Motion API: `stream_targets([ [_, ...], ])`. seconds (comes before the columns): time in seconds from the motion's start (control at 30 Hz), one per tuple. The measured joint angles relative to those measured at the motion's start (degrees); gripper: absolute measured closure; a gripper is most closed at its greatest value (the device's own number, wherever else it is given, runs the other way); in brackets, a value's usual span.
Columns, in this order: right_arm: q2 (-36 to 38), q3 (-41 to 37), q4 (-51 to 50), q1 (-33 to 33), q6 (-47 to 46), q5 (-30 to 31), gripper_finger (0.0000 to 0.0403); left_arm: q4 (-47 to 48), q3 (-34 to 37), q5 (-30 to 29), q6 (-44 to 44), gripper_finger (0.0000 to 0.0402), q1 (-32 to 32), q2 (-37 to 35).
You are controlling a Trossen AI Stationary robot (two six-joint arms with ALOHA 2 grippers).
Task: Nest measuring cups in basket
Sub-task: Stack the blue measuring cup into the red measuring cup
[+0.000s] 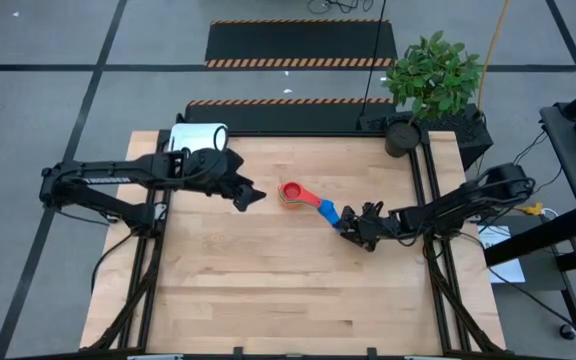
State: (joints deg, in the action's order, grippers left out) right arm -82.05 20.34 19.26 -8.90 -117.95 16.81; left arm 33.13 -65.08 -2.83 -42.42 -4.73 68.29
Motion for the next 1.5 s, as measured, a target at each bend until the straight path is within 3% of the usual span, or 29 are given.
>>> stream_targets([
  [0.37,-0.34,0.01,-1.93,0.3,-0.72,6.06,0.0263,-4.93,0.0,-0.28,-1.63,0.005,3.42,0.0],
  [0.6,-0.34,-0.04,-3.04,1.04,1.61,5.99,0.0317,-4.94,0.0,-0.29,-1.45,0.005,4.52,0.0],
  [0.8,0.12,-0.11,-3.22,1.23,1.31,9.75,0.039,-4.93,-0.01,-0.35,-1.39,0.005,5.35,0.0],
  [1.2,12.16,-0.35,-18.13,1.54,-2.44,22.99,0.0402,-4.86,0.0,-0.34,0.16,0.005,7.16,0.0],
  [1.3,16.36,-0.31,-17.53,2.22,4.42,27.93,0.0402,-4.9,0.0,-0.33,0.08,0.005,7.42,0.0],
  [1.5,24.16,-0.22,-5.72,3.8,34.64,32.33,0.0402,-4.71,0.0,0.23,-5.55,0.005,7.42,0.0],
])
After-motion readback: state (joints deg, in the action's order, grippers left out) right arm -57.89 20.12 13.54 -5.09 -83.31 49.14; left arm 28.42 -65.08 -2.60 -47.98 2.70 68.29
